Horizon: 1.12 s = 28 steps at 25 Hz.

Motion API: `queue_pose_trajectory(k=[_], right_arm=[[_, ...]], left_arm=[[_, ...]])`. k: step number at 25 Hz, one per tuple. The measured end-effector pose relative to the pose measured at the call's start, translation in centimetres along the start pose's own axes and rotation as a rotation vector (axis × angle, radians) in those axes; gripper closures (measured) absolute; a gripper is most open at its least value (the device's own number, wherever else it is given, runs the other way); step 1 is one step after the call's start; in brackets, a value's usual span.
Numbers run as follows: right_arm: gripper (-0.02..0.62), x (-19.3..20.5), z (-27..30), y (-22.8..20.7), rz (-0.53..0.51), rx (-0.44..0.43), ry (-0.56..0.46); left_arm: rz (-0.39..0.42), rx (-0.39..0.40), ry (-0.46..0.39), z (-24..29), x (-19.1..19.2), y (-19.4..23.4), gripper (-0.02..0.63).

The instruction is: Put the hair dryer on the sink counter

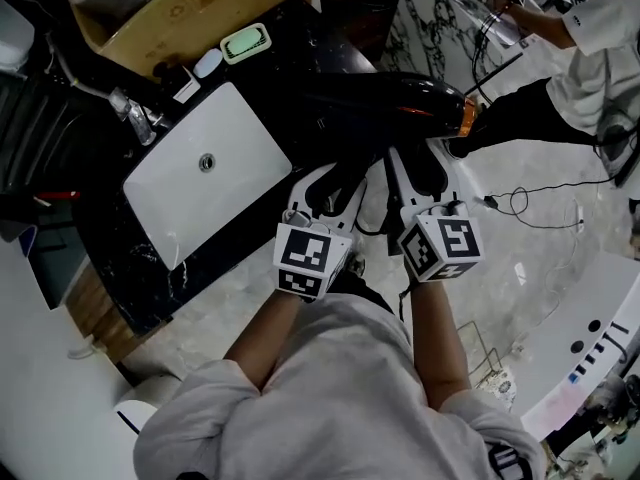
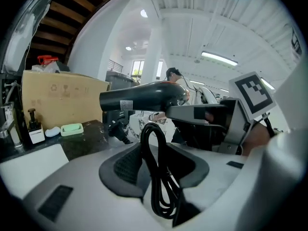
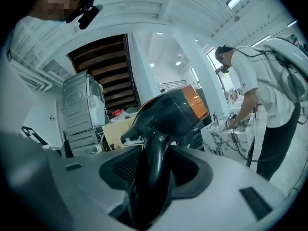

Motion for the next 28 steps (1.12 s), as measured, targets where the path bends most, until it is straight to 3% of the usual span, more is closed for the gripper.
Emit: queue_pose_trajectory(k=[8,17,28], right_arm=[[0.405,2.3,5.2,-0.1,0.007,-0.034,0.120],[0.405,4.1,9.0,-0.7,0.053,0.001,0.246],[0.405,4.6,12.9,-1.1,0.090,0.022,0.309]], left_arm=[[-0.087,-0.014,0.059,2.0,2.1,3.7,0.443],[-0.129,-0.022,0.145,4.1,3.2,6.2,0.443],[-0.160,-0.019,0.225,6.1,2.6,9.4,0.443]])
Point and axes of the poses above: the fingertips, and each gripper's own axes: z forward along the fingers, y to its left, x out of its underside, the point moved 9 cm from there along -z, backward along the fingers, and after that the axes turned 2 degrees about y, right-handed, at the moved point
